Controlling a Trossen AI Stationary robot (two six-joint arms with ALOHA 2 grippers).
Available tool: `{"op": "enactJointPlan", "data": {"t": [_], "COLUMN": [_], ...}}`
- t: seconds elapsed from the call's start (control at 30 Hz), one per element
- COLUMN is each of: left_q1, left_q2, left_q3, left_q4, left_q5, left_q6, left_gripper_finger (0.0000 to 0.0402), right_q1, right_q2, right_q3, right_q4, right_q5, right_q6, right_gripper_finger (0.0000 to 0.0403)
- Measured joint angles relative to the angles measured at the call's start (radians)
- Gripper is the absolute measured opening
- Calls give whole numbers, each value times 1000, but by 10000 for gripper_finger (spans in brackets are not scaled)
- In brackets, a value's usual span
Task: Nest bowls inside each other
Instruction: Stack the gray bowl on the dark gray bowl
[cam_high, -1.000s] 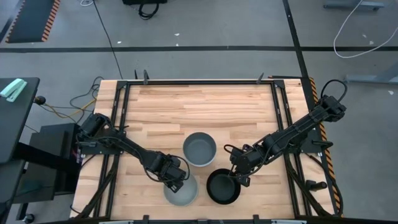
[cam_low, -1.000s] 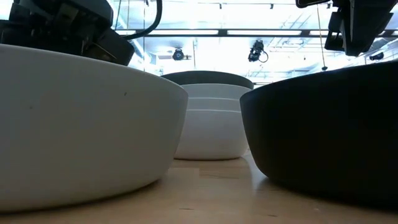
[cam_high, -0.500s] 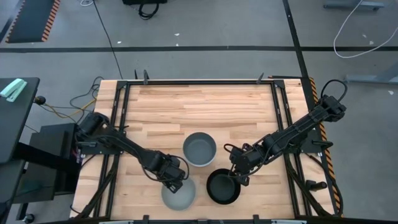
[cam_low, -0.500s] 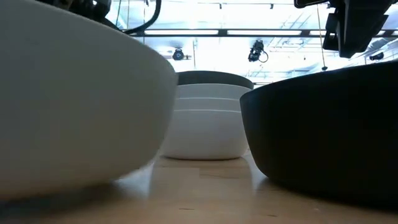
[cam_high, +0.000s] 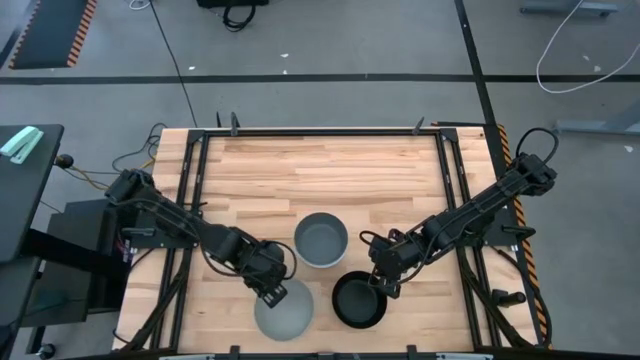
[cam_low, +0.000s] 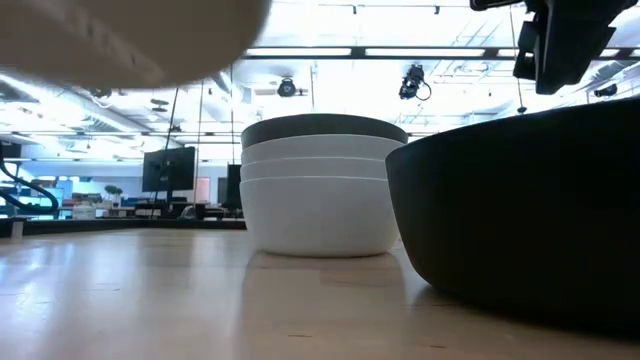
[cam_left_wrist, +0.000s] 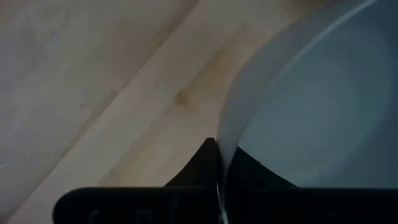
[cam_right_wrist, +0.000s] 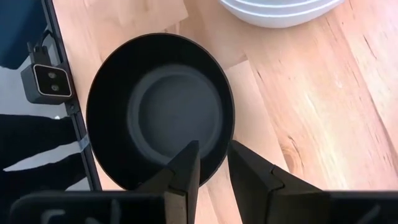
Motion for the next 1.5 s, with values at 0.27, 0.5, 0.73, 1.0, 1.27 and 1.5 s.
{"op": "enactJointPlan", "data": {"t": [0.27,0.5,0.73,1.0,1.27,1.5], "left_q1": [55,173,322,460,529,577], "left_q2": [-51,-49,-49,-21,81,151], "left_q3": [150,338,452,452,452,452], "left_q4": [-152,-290,-424,-420,-405,-397], "left_q5": [-7,-18,-51,-44,13,28], "left_q6": [132,317,451,575,689,738], "left_gripper_finger": [9,9,9,9,9,9], "right_q1": [-4,-11,-11,-22,-52,-55], "right_q2": [0,0,0,0,0,-2], "right_q3": [0,0,0,0,0,0], "right_q4": [3,3,3,3,9,7], "right_q5": [27,28,28,47,48,48], "right_q6": [-28,-36,-37,-54,-63,-73], "right_gripper_finger": [91,91,91,91,91,91]}}
